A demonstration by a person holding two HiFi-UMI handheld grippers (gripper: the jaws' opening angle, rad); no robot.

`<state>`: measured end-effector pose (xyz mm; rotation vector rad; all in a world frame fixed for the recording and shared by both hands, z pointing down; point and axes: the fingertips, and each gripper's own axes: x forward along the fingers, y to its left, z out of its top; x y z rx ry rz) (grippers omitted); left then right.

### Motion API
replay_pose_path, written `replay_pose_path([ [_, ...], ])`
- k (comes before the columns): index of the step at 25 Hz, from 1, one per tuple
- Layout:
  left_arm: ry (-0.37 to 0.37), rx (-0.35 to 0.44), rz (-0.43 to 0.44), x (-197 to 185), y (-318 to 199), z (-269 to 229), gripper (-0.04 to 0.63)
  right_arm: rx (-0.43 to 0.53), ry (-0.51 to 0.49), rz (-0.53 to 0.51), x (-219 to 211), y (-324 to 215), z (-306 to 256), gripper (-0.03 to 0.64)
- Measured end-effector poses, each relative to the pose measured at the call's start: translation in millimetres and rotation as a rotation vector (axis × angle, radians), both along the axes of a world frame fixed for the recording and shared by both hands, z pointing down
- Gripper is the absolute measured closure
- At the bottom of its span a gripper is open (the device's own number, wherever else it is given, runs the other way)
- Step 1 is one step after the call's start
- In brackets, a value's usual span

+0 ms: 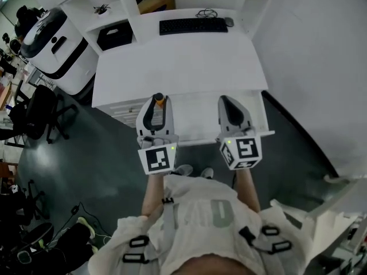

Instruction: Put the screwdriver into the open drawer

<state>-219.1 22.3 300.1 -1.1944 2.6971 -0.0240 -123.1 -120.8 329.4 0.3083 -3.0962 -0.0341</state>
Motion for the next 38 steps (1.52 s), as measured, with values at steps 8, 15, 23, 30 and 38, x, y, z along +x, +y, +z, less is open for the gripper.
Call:
replay_pose_path([
  [8, -0.001, -0.067, 0.093, -1, -23, 7, 0.483, -0.003, 0.026, 0.056, 11, -3, 2, 0.612],
  [15, -0.005, -0.176, 0.267, -3, -67, 20, 0.483, -0.027, 0.071, 0.141, 33, -17, 15, 0.612],
  [23, -0.002, -0.406, 0.458, -4, -116, 93, 0.483, -0.062, 0.142, 0.257, 62, -33, 39, 0.612],
  [30, 0.102, -0.606, 0.584, 3, -157, 187, 0.483, -0.103, 0.205, 0.385, 101, -45, 59, 0.612],
  [38, 0.199, -0.783, 0.704, 24, -184, 275, 0.483, -0.120, 0.248, 0.475, 131, -49, 74, 0.612],
])
